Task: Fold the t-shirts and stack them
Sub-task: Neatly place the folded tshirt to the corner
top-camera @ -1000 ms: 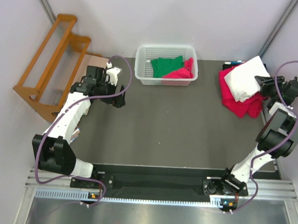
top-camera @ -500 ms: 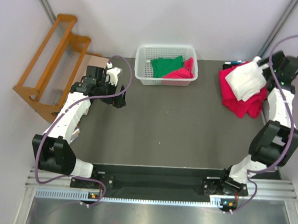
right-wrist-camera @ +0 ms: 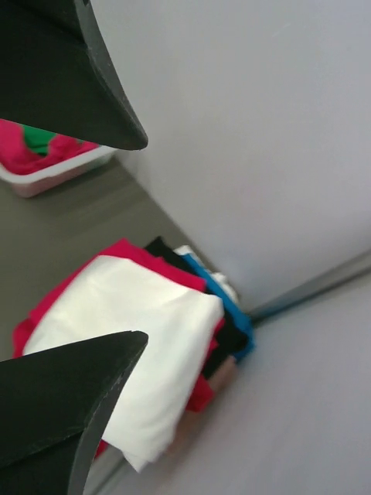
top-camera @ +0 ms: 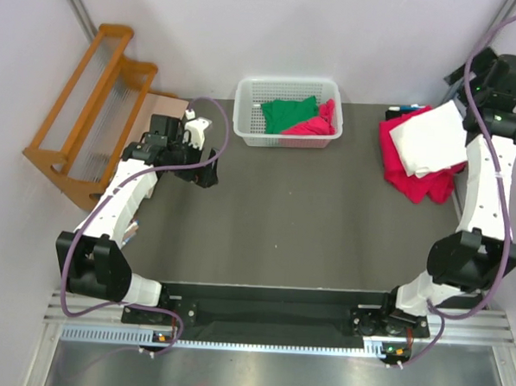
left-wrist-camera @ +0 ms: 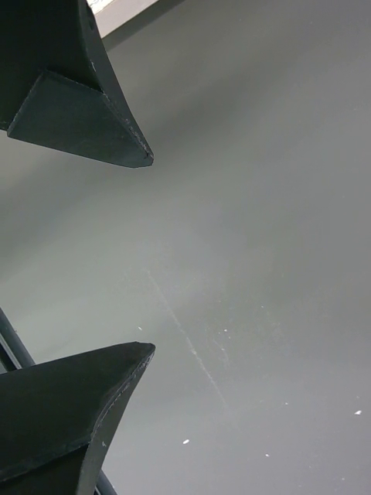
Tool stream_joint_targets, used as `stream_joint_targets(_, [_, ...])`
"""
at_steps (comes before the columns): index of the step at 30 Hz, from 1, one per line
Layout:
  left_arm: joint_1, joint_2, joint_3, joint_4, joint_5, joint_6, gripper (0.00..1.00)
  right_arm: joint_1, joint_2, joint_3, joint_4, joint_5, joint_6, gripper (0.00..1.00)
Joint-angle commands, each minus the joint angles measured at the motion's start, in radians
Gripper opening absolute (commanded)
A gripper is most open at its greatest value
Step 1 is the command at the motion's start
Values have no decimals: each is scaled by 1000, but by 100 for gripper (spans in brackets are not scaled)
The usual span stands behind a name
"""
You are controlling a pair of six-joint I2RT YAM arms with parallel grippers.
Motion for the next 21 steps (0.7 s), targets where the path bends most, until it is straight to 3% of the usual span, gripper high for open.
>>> stream_joint_targets(1, [7,-37,-2,-7,3,14,99,-1,145,-16,-60,-321,33,100])
stream_joint_targets(4, [8,-40,-2,-5,0,13,99,-2,275,38,-106,-521,70,100])
stream_joint_targets(8, [11,-40,-7,-4,-3,16,99,-15,352,16,1,-690,198,100])
stream_joint_targets(17, [24,-40,-21,-5,-11,30,99,-48,388,-17,80,-592,286,100])
stream_joint_targets(21, [31,-36,-24,-1,-6,33,99,-145,441,-55,129,-633,334,100])
